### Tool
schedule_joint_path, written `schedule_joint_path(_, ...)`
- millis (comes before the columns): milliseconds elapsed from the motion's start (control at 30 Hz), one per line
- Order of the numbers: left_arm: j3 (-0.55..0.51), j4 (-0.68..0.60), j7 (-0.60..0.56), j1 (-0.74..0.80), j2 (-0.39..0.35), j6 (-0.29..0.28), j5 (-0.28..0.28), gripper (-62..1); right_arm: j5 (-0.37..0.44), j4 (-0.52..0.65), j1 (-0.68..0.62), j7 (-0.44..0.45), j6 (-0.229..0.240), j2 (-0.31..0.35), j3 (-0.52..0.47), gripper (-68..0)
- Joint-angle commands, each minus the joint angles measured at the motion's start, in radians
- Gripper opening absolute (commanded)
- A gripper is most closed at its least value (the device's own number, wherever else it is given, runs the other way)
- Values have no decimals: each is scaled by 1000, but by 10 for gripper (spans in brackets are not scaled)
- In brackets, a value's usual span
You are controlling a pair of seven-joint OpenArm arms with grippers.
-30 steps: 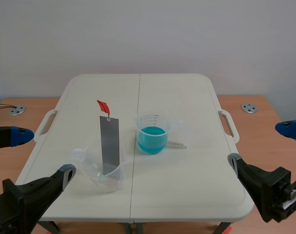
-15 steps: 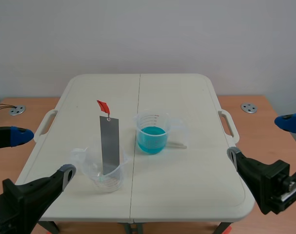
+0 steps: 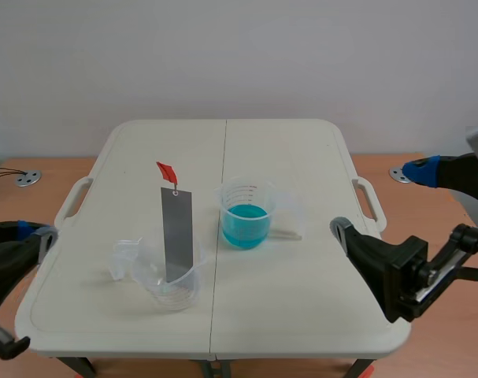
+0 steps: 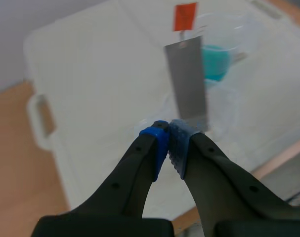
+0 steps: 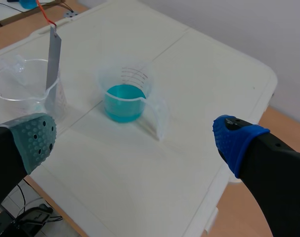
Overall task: Hold the metal plate by the orange handle, dip it into the blue solution, take it out and point at it, then put the plate back in the beaker on the left.
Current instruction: 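Lift the metal plate out of the left beaker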
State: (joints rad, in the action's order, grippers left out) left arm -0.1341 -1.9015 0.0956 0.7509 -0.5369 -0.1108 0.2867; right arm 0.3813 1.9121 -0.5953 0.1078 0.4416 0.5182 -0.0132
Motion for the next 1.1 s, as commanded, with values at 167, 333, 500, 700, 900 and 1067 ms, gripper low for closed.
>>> schedule_joint_path(167, -70, 96, 63, 69, -14, 93, -114, -580, -20, 15, 99, -6, -3, 7, 92, -12)
schedule_joint_path(333, -69, 260, 62, 114, -18, 85, -124, -580, -30, 15, 176, -50, -4, 7, 179, -12)
schedule_joint_path(500, -68, 412, 58, 166, -18, 11, -124, -580, -42, 13, 255, -90, -8, 4, 274, -12)
schedule_joint_path(700, -22, 537, 58, 202, -17, -80, -124, -580, -42, -32, 352, -91, -8, 1, 379, -12)
schedule_joint_path(900, 62, 628, 59, 201, -8, -134, -124, -580, -47, -113, 447, -91, -8, -47, 458, -12)
schedule_joint_path(1067, 108, 668, 59, 199, 10, -155, -130, -580, -84, -180, 520, -91, -8, -100, 524, -12)
